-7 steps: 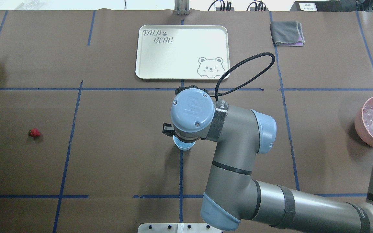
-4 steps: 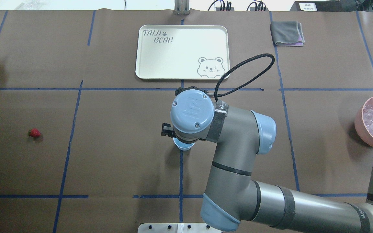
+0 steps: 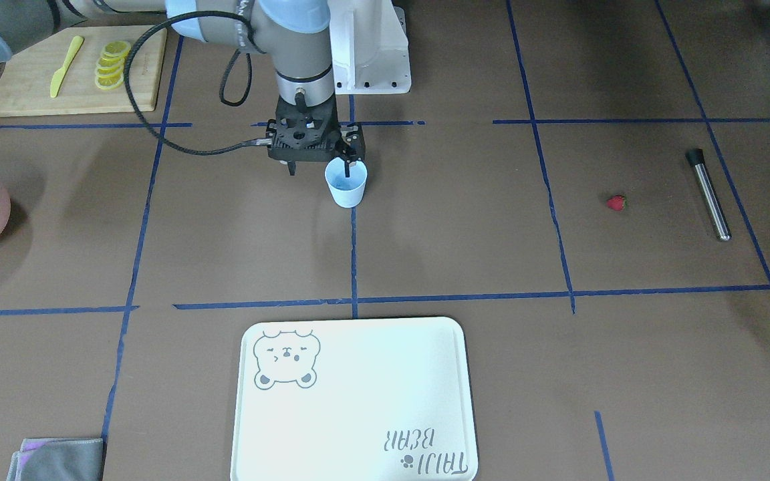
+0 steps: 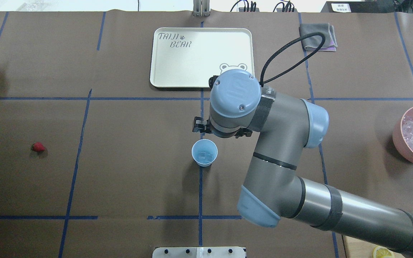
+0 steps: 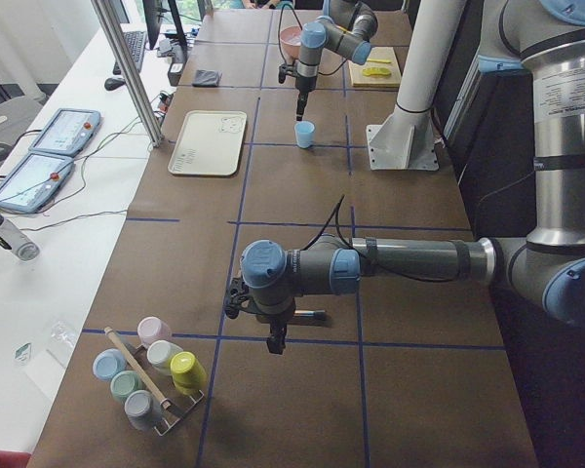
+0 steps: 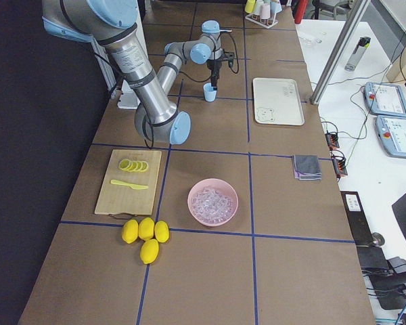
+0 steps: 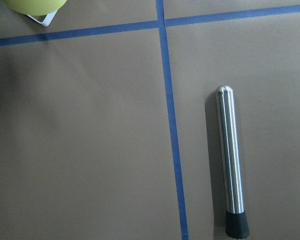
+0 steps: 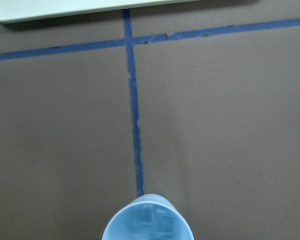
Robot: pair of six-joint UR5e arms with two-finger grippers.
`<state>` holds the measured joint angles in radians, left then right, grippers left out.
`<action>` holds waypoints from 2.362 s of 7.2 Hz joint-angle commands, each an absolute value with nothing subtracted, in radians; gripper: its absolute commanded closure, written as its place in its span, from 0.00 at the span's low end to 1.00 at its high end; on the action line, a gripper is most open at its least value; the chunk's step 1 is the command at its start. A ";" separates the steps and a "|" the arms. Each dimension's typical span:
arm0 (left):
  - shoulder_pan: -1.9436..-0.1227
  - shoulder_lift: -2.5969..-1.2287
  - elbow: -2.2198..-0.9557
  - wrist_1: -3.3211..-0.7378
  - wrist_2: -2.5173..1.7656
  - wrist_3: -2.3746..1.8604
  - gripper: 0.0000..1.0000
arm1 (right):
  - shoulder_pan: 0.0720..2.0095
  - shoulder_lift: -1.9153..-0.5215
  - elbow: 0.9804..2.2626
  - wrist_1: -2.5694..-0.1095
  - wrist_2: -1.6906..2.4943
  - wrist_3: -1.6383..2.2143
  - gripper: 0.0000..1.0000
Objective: Mash ice and strawberries in cup
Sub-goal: 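Move the right gripper back to the pink bowl, then grasp a third ice cube from the pink bowl with the right gripper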
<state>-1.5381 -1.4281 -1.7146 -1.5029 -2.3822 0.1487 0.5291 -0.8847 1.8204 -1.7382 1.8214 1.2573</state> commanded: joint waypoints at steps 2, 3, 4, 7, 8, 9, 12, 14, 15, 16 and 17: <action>-1.531 -1.428 -1.712 -1.502 -2.382 0.149 0.00 | 0.760 -1.155 2.002 -1.730 2.016 0.906 0.01; -1.531 -1.428 -1.712 -1.502 -2.382 0.147 0.00 | 0.867 -1.223 2.005 -1.730 2.099 0.767 0.01; -1.531 -1.428 -1.713 -1.500 -2.382 0.149 0.00 | 0.958 -1.311 2.005 -1.730 2.136 0.583 0.01; -1.531 -1.428 -1.720 -1.502 -2.382 0.149 0.00 | 1.191 -1.536 1.997 -1.730 2.249 0.156 0.01; -1.531 -1.428 -1.720 -1.502 -2.382 0.149 0.00 | 1.224 -1.563 1.981 -1.730 2.252 0.079 0.01; -1.531 -1.428 -1.720 -1.500 -2.382 0.149 0.00 | 1.233 -1.606 1.964 -1.659 2.252 0.072 0.01; -1.529 -1.428 -1.718 -1.500 -2.382 0.149 0.00 | 1.256 -1.738 1.804 -1.315 2.281 0.080 0.01; -1.526 -1.428 -1.718 -1.502 -2.384 0.149 0.00 | 1.256 -1.767 1.798 -1.295 2.279 0.118 0.02; -1.525 -1.428 -1.718 -1.502 -2.384 0.149 0.00 | 1.255 -1.796 1.792 -1.225 2.279 0.182 0.02; -1.519 -1.428 -1.718 -1.502 -2.384 0.149 0.00 | 1.255 -1.816 1.748 -1.130 2.281 0.207 0.02; -1.519 -1.428 -1.718 -1.503 -2.384 0.149 0.00 | 1.253 -1.819 1.717 -1.070 2.280 0.248 0.02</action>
